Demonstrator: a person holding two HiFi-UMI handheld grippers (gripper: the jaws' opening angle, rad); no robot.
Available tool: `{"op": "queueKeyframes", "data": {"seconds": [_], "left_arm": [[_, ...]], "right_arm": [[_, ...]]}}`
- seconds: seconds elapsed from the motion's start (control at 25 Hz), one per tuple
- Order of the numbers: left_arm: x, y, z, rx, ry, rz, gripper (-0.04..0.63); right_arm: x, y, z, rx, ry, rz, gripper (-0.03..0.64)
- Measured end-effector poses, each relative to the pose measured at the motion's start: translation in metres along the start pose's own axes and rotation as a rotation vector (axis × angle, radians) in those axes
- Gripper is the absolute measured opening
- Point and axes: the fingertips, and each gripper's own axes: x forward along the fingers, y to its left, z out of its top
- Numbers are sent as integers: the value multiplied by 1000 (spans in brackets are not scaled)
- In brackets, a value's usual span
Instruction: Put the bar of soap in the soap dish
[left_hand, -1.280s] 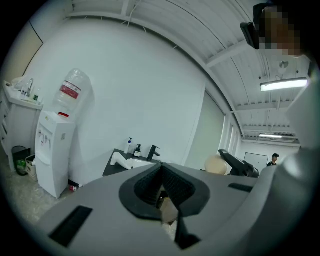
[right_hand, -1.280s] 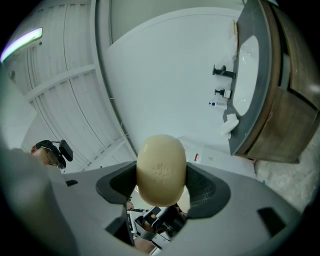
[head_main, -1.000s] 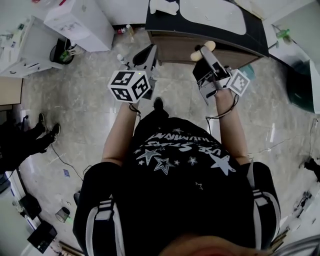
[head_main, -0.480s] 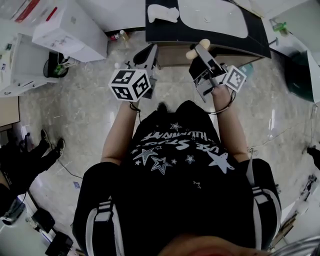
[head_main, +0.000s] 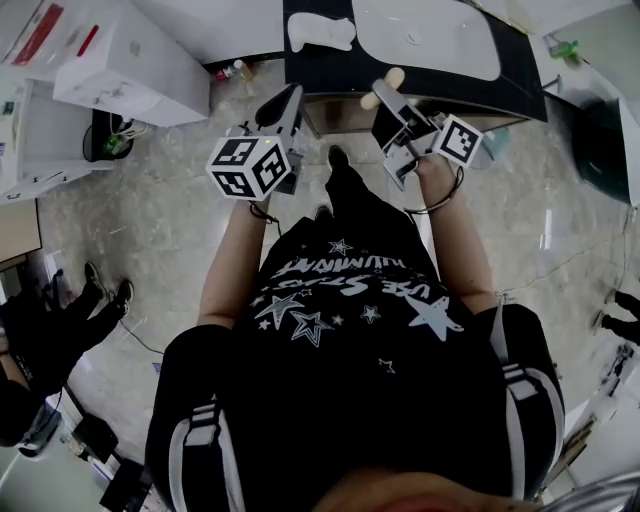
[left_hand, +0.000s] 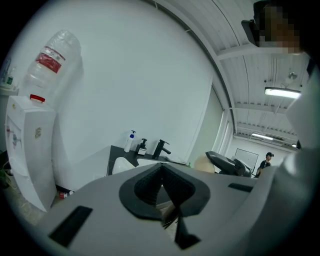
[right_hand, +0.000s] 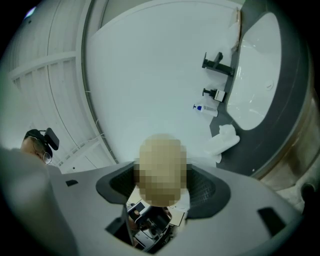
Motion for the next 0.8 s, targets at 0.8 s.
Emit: {"op": "queueKeyframes", "data": {"seconds": [0.8], "left_arm": [[132, 100, 15, -18, 92, 133, 11]], "right_arm": [[133, -117, 87, -196, 276, -117, 295]]}}
